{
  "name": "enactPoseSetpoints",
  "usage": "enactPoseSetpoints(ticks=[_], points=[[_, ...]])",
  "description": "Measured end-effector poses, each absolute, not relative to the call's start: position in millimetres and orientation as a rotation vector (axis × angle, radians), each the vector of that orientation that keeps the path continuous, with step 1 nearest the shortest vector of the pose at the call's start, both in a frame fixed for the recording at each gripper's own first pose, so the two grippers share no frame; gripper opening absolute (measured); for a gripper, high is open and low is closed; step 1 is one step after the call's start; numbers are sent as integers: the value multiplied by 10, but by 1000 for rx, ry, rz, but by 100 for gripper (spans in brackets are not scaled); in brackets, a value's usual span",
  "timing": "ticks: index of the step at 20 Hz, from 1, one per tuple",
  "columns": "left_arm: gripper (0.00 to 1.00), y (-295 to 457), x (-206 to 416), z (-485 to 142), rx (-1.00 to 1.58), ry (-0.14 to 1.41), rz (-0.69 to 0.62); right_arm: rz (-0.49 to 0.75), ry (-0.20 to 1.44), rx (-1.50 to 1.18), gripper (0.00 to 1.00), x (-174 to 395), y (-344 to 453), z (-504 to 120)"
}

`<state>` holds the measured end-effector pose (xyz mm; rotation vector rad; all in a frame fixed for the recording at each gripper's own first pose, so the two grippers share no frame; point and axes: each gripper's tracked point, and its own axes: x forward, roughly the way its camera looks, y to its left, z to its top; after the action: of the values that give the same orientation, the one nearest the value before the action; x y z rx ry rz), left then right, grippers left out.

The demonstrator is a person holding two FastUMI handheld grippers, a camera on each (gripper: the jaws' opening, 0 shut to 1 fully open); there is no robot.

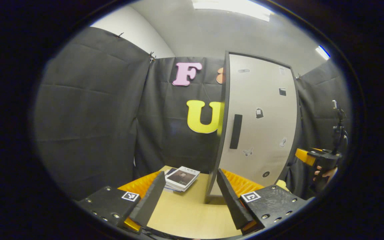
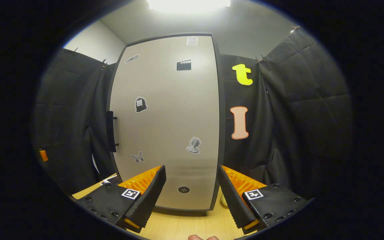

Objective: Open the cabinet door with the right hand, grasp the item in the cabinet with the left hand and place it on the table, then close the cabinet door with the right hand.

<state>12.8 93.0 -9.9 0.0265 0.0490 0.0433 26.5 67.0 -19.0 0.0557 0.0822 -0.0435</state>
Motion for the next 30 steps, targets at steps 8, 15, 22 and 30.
enactPoseSetpoints(ticks=[8, 15, 22, 30], points=[[91, 1371, 106, -285, 62, 61, 73, -3, 68, 62, 98, 318, 1182, 10], [91, 1666, 96, -614, 57, 99, 104, 65, 54, 105, 98, 604, 1761, 354], [95, 2153, 34, -779, 40, 95, 178, 124, 10, 132, 98, 929, 2320, 763], [95, 2523, 109, -1074, -3, 146, 175, 103, -41, 89, 97, 1225, 2742, 1064]])
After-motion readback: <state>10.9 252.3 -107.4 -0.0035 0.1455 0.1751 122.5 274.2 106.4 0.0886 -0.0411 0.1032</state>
